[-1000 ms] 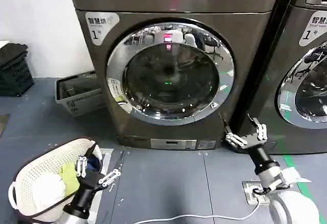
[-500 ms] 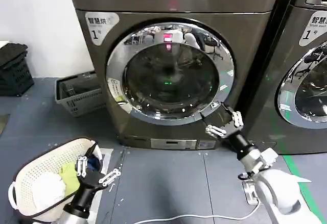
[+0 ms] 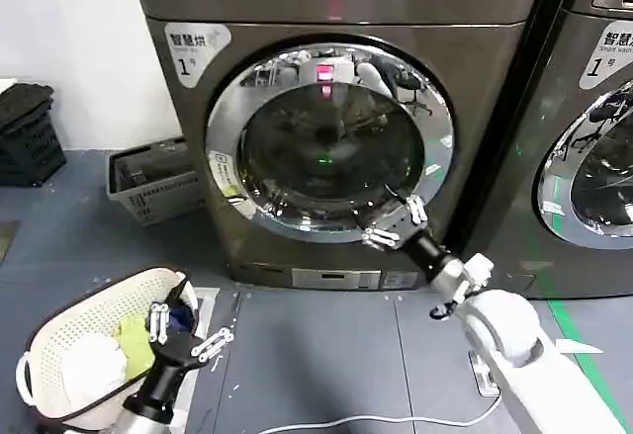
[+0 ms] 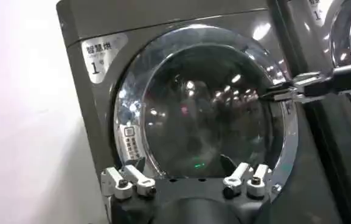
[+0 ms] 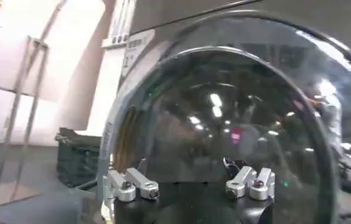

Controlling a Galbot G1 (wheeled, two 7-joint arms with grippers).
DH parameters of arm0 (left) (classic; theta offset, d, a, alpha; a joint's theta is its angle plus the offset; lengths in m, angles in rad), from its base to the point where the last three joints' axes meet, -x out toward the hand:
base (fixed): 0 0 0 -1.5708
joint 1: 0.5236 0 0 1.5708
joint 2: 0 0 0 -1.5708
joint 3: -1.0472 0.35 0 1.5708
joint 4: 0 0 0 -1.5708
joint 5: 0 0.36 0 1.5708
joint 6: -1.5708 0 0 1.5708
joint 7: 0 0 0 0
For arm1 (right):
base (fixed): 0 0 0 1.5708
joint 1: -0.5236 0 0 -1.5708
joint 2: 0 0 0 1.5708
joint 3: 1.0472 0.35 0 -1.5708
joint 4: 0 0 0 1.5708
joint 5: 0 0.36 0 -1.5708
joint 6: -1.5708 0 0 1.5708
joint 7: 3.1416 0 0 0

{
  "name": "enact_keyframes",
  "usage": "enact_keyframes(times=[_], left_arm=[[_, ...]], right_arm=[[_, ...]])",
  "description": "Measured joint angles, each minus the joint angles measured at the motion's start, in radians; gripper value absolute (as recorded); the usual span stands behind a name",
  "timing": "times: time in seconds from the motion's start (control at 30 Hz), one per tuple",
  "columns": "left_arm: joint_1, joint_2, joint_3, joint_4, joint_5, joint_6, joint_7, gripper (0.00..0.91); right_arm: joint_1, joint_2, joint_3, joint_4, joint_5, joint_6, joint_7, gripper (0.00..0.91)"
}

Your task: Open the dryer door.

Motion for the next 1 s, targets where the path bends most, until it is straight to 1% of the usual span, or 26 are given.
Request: enact_keyframes(times=[0.6, 1.0], left_arm=[[0.004, -0.005, -0.005, 0.001, 0.002, -0.001, 0.002, 0.907], [0.006, -0.006, -0.009, 0.001, 0.003, -0.001, 0.002, 0.907]], right_arm=[[0.237, 0.048, -0.208, -0.171, 0.0, 0.001, -0.013, 0.907], [0.355, 0.078, -0.311, -0.254, -0.001, 0.009, -0.019, 0.907]])
